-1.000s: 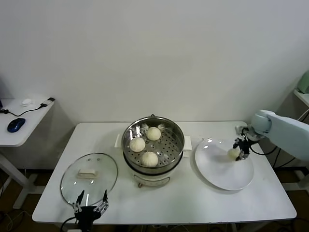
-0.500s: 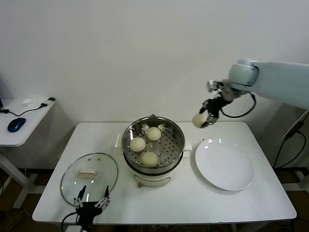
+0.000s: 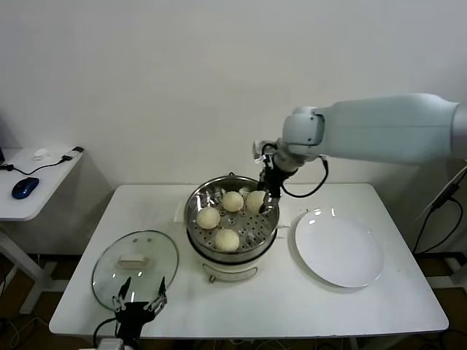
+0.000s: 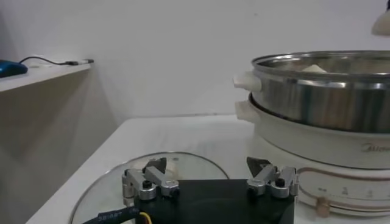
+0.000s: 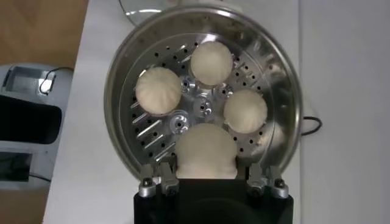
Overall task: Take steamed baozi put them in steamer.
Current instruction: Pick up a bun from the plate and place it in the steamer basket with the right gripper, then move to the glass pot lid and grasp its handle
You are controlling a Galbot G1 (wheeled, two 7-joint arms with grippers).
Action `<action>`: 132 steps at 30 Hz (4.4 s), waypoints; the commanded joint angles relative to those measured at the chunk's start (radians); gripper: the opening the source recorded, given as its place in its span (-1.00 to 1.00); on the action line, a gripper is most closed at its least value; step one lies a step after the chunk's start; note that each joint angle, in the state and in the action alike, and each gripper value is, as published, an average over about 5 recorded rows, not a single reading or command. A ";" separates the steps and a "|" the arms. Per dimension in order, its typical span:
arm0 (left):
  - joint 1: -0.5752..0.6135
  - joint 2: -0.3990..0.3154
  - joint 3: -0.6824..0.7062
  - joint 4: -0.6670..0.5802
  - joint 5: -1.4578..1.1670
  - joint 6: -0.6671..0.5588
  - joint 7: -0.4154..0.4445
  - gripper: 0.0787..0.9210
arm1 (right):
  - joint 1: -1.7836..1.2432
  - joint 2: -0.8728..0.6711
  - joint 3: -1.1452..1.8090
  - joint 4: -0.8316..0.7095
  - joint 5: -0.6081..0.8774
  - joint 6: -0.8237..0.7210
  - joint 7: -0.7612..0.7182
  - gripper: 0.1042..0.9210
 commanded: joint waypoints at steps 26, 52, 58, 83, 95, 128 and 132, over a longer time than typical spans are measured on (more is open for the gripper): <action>-0.004 -0.001 -0.003 -0.009 -0.022 0.006 -0.010 0.77 | -0.138 0.064 0.043 -0.124 -0.036 0.053 -0.054 0.74; -0.082 0.021 -0.012 0.046 0.041 -0.122 0.031 0.77 | -1.605 -0.735 1.961 0.140 -0.371 0.203 0.698 0.76; -0.101 0.031 -0.014 0.080 0.046 -0.183 0.031 0.77 | -2.170 -0.549 2.482 0.199 -0.519 0.276 0.635 0.76; -0.141 0.145 -0.079 0.279 1.047 -0.284 -0.340 0.77 | -2.447 0.097 2.563 0.161 -0.780 0.613 0.643 0.76; -0.224 0.206 -0.081 0.596 1.291 -0.217 -0.398 0.77 | -2.458 0.115 2.525 0.177 -0.849 0.586 0.635 0.76; -0.396 0.171 -0.052 0.649 1.376 -0.163 -0.386 0.77 | -2.455 0.127 2.536 0.153 -0.869 0.608 0.627 0.76; -0.406 0.169 -0.047 0.690 1.397 -0.163 -0.402 0.77 | -2.455 0.129 2.535 0.153 -0.873 0.608 0.625 0.76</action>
